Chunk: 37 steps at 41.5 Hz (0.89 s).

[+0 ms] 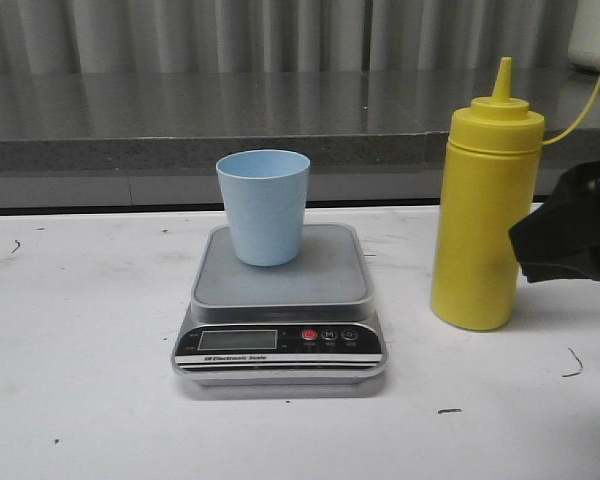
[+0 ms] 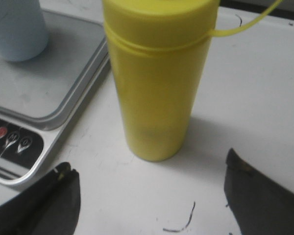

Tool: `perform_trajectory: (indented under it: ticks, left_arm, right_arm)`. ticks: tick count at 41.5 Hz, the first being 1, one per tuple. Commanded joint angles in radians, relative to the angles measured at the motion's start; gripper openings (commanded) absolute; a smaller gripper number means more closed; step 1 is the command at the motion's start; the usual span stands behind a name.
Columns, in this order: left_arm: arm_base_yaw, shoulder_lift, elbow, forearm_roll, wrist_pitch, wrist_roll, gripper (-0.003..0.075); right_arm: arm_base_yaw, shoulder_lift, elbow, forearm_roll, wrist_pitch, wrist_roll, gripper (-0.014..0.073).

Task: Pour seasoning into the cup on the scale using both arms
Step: 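Move the right gripper to the yellow bottle and grasp it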

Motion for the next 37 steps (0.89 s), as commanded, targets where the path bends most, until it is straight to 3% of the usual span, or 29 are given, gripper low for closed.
perform_trajectory:
  ticks: [1,11,28,37]
  left_arm:
    - [-0.005,0.002,-0.026,-0.002,-0.069,-0.012,0.0355]
    - [-0.005,0.002,-0.026,-0.002,-0.069,-0.012,0.0355]
    - [-0.005,0.002,-0.026,-0.002,-0.069,-0.012,0.0355]
    - [-0.005,0.002,-0.026,-0.002,-0.069,-0.012,0.0355]
  right_arm:
    - [0.003,0.051,-0.014,-0.006,-0.231,0.020,0.0612]
    - [0.003,0.224,-0.015,-0.061,-0.483,0.130,0.0612]
    - [0.002,0.483,-0.025,-0.055,-0.905,0.144,0.0612]
    - [0.001,0.587,-0.095,-0.052,-0.944,0.144,0.0612]
